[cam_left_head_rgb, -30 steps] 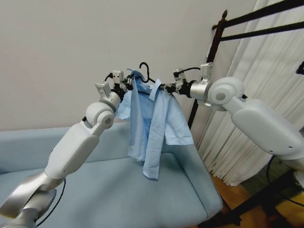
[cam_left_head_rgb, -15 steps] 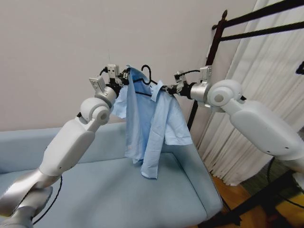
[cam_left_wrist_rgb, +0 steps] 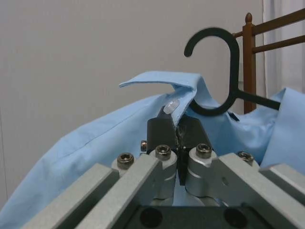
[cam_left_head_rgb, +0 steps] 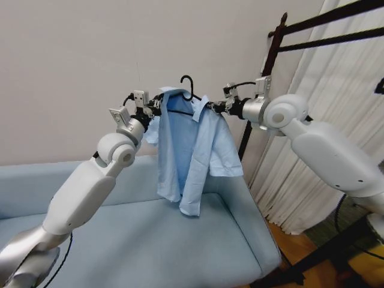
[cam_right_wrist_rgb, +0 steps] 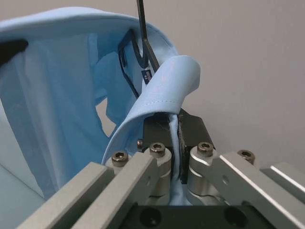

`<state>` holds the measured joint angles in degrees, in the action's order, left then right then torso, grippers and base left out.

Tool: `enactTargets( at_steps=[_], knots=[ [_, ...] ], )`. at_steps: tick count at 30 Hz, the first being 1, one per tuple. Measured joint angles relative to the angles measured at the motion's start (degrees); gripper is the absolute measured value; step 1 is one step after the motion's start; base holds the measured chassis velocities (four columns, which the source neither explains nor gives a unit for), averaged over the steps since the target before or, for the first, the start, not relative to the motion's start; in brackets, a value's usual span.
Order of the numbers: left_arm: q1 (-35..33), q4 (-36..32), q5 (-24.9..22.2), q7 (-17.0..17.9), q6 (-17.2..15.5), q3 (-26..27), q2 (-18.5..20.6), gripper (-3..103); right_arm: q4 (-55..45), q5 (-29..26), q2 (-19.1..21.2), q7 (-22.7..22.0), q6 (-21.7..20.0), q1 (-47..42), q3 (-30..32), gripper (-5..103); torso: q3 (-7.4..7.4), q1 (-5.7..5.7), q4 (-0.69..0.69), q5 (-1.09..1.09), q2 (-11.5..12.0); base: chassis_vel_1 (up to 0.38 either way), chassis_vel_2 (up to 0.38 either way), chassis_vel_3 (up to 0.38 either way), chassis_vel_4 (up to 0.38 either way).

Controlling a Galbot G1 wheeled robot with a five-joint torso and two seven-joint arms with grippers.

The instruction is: Pick up the clothes from the sofa and hang them on the clothes hanger.

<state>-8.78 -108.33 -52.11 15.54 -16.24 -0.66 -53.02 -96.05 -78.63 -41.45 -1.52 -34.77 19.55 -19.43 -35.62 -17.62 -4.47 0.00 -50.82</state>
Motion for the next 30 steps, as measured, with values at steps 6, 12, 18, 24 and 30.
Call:
enactTargets(
  at_steps=[6,12,18,24,30],
  knots=[
    [-2.1,-1.3,1.0,-1.0,-0.8,0.2,0.4,14,0.3,-0.1,0.0,0.2,0.0,1.1,-0.1,2,0.00,0.00,0.01,0.00,0.0,0.000,0.000,0.000,0.000],
    [-3.8,-1.8,1.6,-1.0,-1.2,0.4,0.2,35,0.1,-0.9,-0.2,0.2,0.0,1.9,-0.4,2,0.00,0.00,0.00,0.00,0.0,0.000,0.000,0.000,0.000],
    [-6.2,-2.8,2.0,-0.6,-1.3,1.4,0.0,57,-0.3,-1.7,-0.1,-0.7,-0.1,2.2,-0.1,2,0.00,0.00,0.00,0.00,0.0,0.000,0.000,0.000,0.000],
    [-9.0,-3.8,2.2,-0.3,-1.3,3.7,0.6,74,-1.2,-3.9,0.0,-4.3,-1.6,2.8,1.1,2,0.00,0.00,0.00,0.00,0.0,0.000,0.000,0.000,0.000],
    [-13.0,-4.7,2.1,2.4,-1.6,7.2,3.1,95,-3.7,-10.8,0.0,-15.4,-3.6,4.8,3.4,2,0.00,0.00,0.01,-0.01,0.0,0.000,0.000,0.000,0.000]
  ],
)
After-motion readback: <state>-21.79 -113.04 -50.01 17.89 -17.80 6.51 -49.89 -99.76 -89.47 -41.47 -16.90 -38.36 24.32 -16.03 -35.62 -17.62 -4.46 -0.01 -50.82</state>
